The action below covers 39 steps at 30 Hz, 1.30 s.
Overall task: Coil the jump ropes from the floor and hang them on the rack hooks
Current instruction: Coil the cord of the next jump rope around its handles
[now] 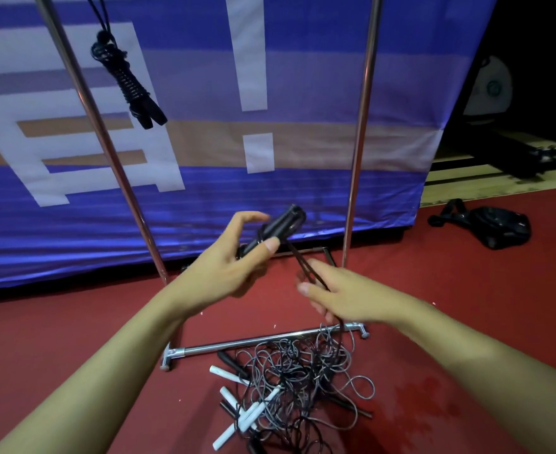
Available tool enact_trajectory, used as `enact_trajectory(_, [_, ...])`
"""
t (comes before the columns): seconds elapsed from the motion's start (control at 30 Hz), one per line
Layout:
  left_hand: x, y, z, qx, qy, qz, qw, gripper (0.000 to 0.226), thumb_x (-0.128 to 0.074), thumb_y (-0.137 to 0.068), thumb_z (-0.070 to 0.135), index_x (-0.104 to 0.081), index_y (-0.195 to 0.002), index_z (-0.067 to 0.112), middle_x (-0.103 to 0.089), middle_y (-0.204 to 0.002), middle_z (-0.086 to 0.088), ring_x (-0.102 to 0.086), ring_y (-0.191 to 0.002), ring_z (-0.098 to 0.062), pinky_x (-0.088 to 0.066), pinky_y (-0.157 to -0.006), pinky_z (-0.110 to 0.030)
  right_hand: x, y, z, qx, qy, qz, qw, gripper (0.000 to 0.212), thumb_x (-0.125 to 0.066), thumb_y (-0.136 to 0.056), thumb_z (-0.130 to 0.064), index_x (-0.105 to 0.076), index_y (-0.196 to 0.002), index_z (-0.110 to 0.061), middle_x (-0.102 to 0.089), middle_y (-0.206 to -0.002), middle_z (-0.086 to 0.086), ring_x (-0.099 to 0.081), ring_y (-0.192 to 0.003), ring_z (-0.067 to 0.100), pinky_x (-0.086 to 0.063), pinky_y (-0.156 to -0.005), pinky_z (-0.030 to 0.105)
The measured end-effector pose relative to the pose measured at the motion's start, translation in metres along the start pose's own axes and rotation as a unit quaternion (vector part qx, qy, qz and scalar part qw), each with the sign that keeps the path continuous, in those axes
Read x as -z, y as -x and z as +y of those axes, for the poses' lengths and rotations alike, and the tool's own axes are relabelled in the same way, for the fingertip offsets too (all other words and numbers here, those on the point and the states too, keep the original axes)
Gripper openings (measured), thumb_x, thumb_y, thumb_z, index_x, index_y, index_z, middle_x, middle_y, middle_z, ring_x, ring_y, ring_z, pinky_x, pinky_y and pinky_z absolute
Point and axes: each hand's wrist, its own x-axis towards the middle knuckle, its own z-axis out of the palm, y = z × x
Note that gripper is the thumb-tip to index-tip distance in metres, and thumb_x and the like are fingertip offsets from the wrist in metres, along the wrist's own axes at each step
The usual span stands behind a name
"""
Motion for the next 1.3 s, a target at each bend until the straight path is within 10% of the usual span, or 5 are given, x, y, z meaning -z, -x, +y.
enact_trajectory(0.2, [0.014, -0.007, -0.021, 0.014, -0.127, 0.112, 0.985, 0.044, -0.06, -0.101, 0.05, -0.046, -0.088, 0.01, -0.048, -0.063, 0.002, -0.045, -0.052, -0.017, -0.04, -0.056, -0.033, -0.003, 0.004, -0.009, 0.041, 0.098, 0.009, 0.994, 0.022, -0.04, -0.108, -0.039, -0.057, -0.098, -0.03, -0.06, -0.075, -0.005, -0.058, -0.071, 0.01, -0.049, -0.077, 0.039])
enact_trajectory(0.4, [0.016, -0.011, -0.043, 0.034, -0.165, 0.13, 0.977, 0.025, -0.062, -0.103, 0.026, -0.048, -0.119, 0.013, -0.06, -0.067, -0.001, -0.047, -0.043, -0.01, -0.043, -0.049, -0.024, 0.005, 0.012, -0.032, 0.061, 0.208, 0.038, 0.975, 0.012, -0.037, -0.108, -0.041, -0.037, -0.106, -0.029, -0.057, -0.076, 0.0, -0.056, -0.069, 0.03, -0.049, -0.071, 0.049])
enact_trajectory(0.67, [0.016, -0.013, -0.048, 0.064, -0.189, 0.054, 0.978, 0.024, -0.067, -0.1, 0.024, -0.045, -0.103, 0.017, -0.056, -0.061, 0.002, -0.046, -0.046, -0.007, -0.042, -0.05, -0.026, 0.035, 0.024, -0.047, 0.115, 0.324, 0.143, 0.928, 0.024, -0.03, -0.105, -0.052, -0.046, -0.12, -0.042, -0.06, -0.108, -0.017, -0.062, -0.1, 0.015, -0.052, -0.078, 0.042])
enact_trajectory(1.0, [-0.007, -0.009, -0.031, 0.046, -0.338, -0.05, 0.939, 0.047, -0.08, -0.079, 0.058, -0.049, -0.087, 0.025, -0.058, -0.073, 0.011, -0.048, -0.061, -0.005, -0.038, -0.056, -0.02, 0.043, 0.017, -0.066, 0.236, 0.379, 0.16, 0.88, 0.029, -0.033, -0.105, -0.047, -0.054, -0.102, -0.027, -0.054, -0.088, -0.01, -0.058, -0.08, 0.018, -0.047, -0.054, 0.04])
enact_trajectory(1.3, [-0.033, 0.003, -0.011, -0.016, -0.342, -0.148, 0.928, 0.057, -0.066, -0.087, 0.071, -0.061, -0.077, 0.015, -0.054, -0.064, -0.005, -0.044, -0.055, -0.014, -0.042, -0.058, -0.039, 0.061, 0.007, -0.048, 0.171, 0.38, 0.205, 0.886, 0.034, -0.027, -0.101, -0.06, -0.049, -0.102, -0.035, -0.06, -0.086, -0.014, -0.059, -0.078, 0.012, -0.038, -0.057, 0.033])
